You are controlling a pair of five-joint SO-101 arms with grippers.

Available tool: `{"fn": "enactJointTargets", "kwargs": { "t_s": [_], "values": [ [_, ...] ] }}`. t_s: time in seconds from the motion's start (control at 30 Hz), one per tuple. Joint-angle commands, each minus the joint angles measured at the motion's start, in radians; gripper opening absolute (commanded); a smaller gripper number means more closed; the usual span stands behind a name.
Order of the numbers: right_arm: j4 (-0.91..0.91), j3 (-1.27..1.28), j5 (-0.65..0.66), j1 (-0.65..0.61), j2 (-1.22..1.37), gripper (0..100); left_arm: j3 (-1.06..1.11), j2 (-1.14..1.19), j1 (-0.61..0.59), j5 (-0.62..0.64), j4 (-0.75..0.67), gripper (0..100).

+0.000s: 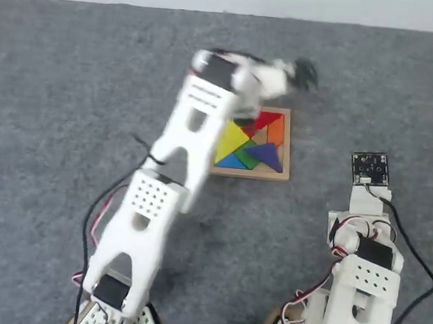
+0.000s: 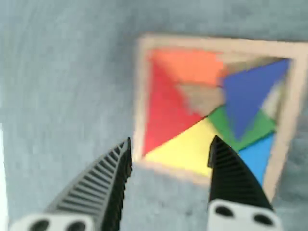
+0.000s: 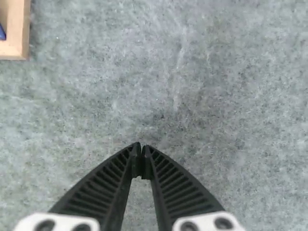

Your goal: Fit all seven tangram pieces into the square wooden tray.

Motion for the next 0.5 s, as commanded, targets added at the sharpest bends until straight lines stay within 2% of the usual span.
{"fn": "enactJointTargets", "kwargs": {
  "t_s": [0.0,0.07,0.13,0.3,0.47],
  "values": [
    [0.044,-0.103,-0.005,0.001,-0.015,0.8,-0.084,-0.121,-0.164,0.379,0.048,25],
    [0.058,-0.137,-0.005,-0.036,-0.015,0.8,-0.036,-0.164,-0.269,0.482,0.049,25],
    [0.082,-0.175,-0.006,-0.111,0.004,0.8,0.077,-0.221,-0.359,0.526,0.049,25],
    [0.134,-0.388,-0.003,-0.308,0.246,0.8,0.578,-0.476,-0.497,0.525,0.049,25],
    [0.137,-0.666,0.017,-0.450,0.621,1.0,1.061,-0.806,-0.549,0.531,0.044,25]
  ]
}}
